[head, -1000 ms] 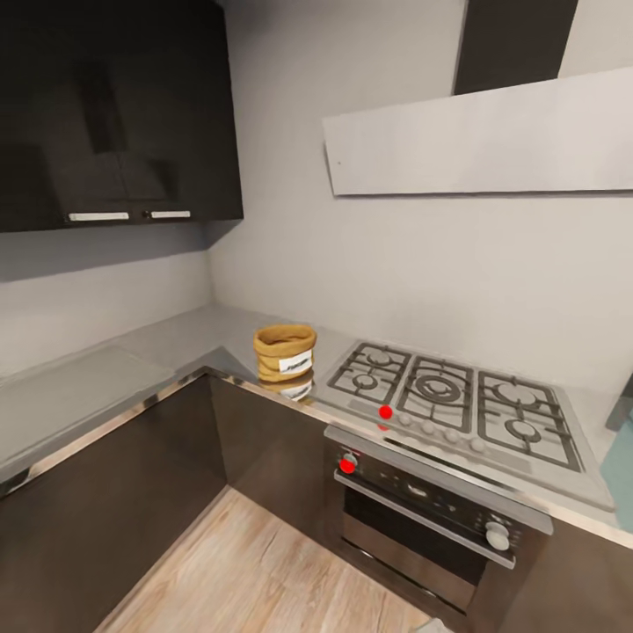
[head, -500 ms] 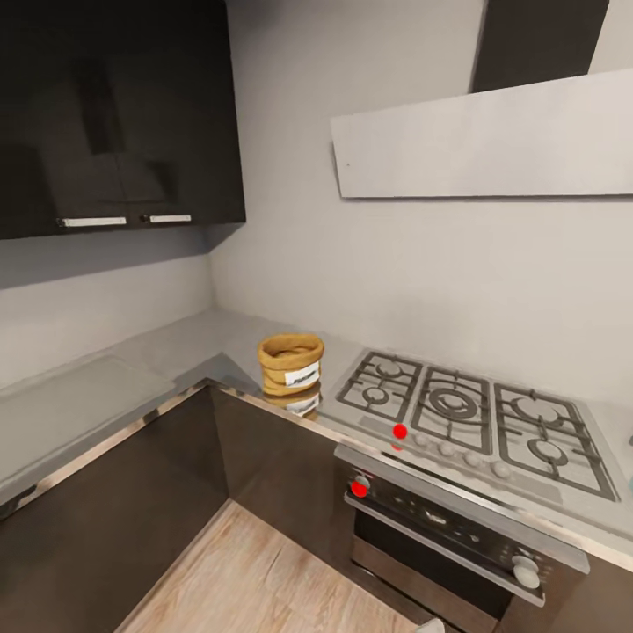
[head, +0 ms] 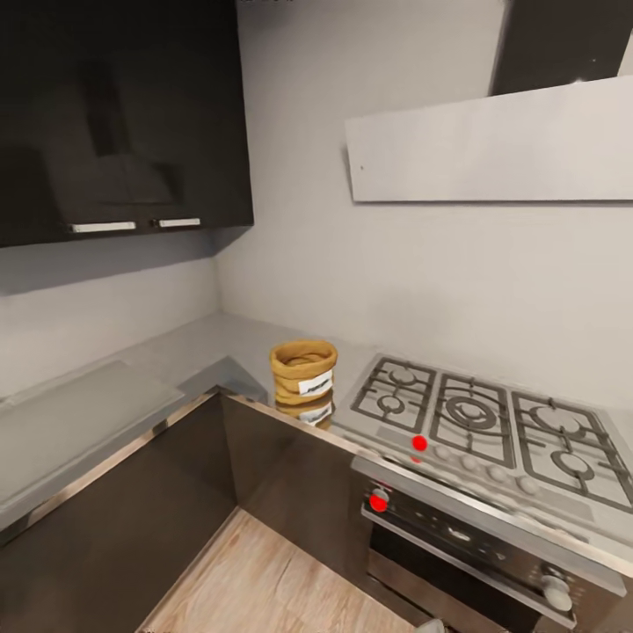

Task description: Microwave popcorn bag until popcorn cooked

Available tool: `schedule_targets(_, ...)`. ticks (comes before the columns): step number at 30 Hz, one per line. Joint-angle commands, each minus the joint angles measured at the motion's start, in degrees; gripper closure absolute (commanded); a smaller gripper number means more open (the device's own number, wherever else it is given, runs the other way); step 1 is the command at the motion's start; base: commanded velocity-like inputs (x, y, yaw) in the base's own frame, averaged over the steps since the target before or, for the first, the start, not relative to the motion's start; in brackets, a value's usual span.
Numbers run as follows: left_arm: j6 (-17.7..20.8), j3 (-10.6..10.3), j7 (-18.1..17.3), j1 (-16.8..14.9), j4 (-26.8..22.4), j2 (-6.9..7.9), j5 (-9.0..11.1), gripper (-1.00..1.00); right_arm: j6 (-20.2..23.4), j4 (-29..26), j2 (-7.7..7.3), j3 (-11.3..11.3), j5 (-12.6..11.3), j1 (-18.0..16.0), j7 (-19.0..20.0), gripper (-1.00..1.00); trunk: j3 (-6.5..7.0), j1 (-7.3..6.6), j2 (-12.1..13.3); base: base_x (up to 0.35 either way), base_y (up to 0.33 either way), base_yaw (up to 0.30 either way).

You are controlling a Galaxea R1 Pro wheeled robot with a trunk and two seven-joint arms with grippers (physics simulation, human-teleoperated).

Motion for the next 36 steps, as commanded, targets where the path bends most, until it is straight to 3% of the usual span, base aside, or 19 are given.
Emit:
schedule_targets(1,-0.2,0.01,-0.07,-0.05,0.07,0.04,-0.05,-1.0,-0.2,0.01,0.05,-0.16,0.55,-0.04,0.03,-1.0,0.09,-0.22,0.33,-0.069,0.318,0.0)
schedule_targets(8,-0.2,0.01,-0.07,-0.05,0.07,0.06,0.1,-1.0,-0.2,0.05,0.08,-0.16,0.55,-0.04,0.03,-1.0,1.34,-1.75,3.14,-0.074,0.343,0.0)
schedule_targets(18,-0.14,-0.08,-0.11,0.04,0.08,-0.01,0.03,-1.0,-0.08,0.05,-0.17,-0.56,0.14,-0.08,-0.01,-1.0,1.34,-1.75,3.14,-0.01,0.33,0.0)
schedule_targets(21,-0.08,-0.07,-0.08,0.01,0.08,-0.01,0.05,-1.0,-0.06,1.35,-1.3,-0.95,-0.02,0.45,-0.15,-1.0,1.7,-2.19,3.94,0.0,0.271,0.0)
schedule_targets(24,0.02,-0.08,-0.08,-0.04,0.08,-0.09,-0.05,-1.0,-0.15,7.39,-4.19,-2.48,-0.07,0.91,-0.2,-1.0,2.24,-2.85,5.15,0.0,0.061,0.0)
schedule_targets(26,0.06,-0.06,-0.08,-0.05,0.08,-0.1,0.1,-1.0,-0.09,10.69,-5.22,-2.86,-0.01,1.04,-0.77,-1.0,2.6,-3.29,5.95,0.0,0.012,0.0)
schedule_targets(30,0.48,0.04,-0.04,-0.05,0.08,-0.1,0.3,-1.0,-0.04,14.35,-6.16,-2.92,0.02,1.16,-4.26,-1.0,3.32,-4.17,7.55,0.0,0.002,0.0)
schedule_targets(36,1.4,0.1,-0.07,0.02,0.08,-0.03,0.38,-1.0,-0.18,15.59,-6.4,-2.84,0.12,2.81,-5.29,-1.0,4.04,-5.05,9.16,0.0,0.0,0.0)
